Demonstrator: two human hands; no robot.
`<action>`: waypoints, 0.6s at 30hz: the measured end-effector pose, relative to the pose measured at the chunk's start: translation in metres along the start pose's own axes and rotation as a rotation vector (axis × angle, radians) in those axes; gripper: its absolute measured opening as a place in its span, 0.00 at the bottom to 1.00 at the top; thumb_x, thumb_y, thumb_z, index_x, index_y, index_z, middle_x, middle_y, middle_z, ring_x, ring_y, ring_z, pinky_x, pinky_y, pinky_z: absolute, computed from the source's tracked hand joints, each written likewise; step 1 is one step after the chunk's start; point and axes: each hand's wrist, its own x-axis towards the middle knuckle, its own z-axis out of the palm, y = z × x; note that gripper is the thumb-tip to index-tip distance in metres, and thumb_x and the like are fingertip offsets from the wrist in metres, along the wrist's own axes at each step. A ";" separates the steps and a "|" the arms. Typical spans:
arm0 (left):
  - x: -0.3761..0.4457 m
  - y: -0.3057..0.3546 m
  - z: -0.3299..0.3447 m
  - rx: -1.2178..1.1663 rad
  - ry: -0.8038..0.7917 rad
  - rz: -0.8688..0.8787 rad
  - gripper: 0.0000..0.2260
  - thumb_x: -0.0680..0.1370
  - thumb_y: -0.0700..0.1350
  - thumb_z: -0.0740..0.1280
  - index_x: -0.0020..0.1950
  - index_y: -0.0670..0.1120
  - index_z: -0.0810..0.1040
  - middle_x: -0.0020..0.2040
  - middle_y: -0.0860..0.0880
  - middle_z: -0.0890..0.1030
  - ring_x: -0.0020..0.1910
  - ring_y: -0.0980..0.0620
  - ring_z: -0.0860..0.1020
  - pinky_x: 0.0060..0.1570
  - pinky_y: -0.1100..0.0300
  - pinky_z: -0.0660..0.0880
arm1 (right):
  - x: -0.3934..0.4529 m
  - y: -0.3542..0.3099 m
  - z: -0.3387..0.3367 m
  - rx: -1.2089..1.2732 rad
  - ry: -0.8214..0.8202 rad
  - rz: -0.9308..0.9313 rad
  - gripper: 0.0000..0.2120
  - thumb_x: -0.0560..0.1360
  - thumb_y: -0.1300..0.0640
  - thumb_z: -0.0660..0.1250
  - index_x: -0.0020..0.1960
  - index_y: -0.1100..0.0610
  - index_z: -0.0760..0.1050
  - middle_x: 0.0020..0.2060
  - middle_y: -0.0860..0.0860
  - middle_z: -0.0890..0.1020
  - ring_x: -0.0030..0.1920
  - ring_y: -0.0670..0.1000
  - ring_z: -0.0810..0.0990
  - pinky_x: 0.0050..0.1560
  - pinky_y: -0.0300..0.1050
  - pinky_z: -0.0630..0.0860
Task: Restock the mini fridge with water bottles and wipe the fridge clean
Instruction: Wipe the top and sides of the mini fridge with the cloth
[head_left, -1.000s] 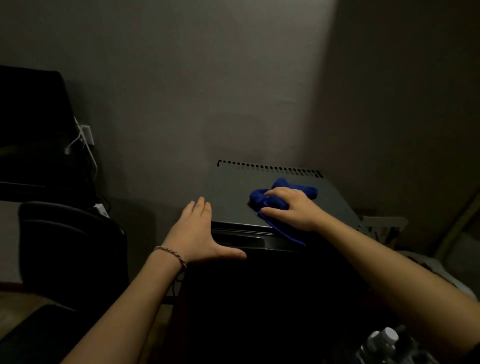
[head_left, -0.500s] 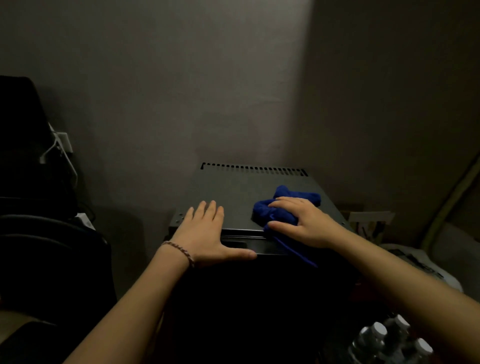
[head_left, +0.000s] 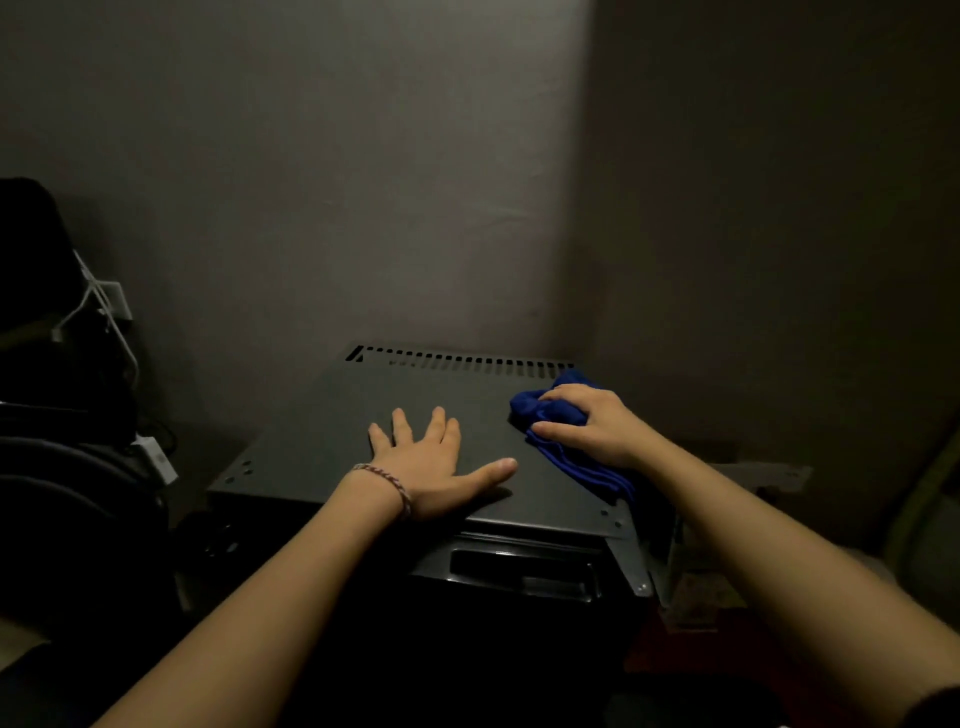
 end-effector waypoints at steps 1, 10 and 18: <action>0.004 0.009 0.000 0.000 -0.001 -0.014 0.53 0.66 0.82 0.41 0.82 0.49 0.42 0.81 0.50 0.39 0.78 0.34 0.36 0.73 0.33 0.37 | 0.005 0.006 0.000 0.027 0.007 -0.012 0.35 0.67 0.27 0.66 0.65 0.49 0.78 0.62 0.46 0.80 0.63 0.47 0.76 0.68 0.53 0.71; 0.038 0.062 0.006 -0.007 0.027 -0.142 0.51 0.67 0.82 0.40 0.81 0.52 0.42 0.81 0.52 0.39 0.78 0.34 0.36 0.73 0.33 0.37 | 0.004 0.041 0.014 0.504 0.266 0.049 0.21 0.74 0.44 0.73 0.64 0.51 0.77 0.60 0.45 0.75 0.63 0.48 0.75 0.67 0.46 0.69; 0.064 0.084 0.003 0.013 0.031 -0.078 0.42 0.71 0.79 0.40 0.80 0.60 0.43 0.81 0.54 0.40 0.78 0.34 0.37 0.72 0.32 0.36 | -0.050 0.035 0.056 0.958 0.525 0.193 0.27 0.72 0.37 0.71 0.66 0.48 0.73 0.66 0.51 0.76 0.65 0.46 0.75 0.68 0.41 0.70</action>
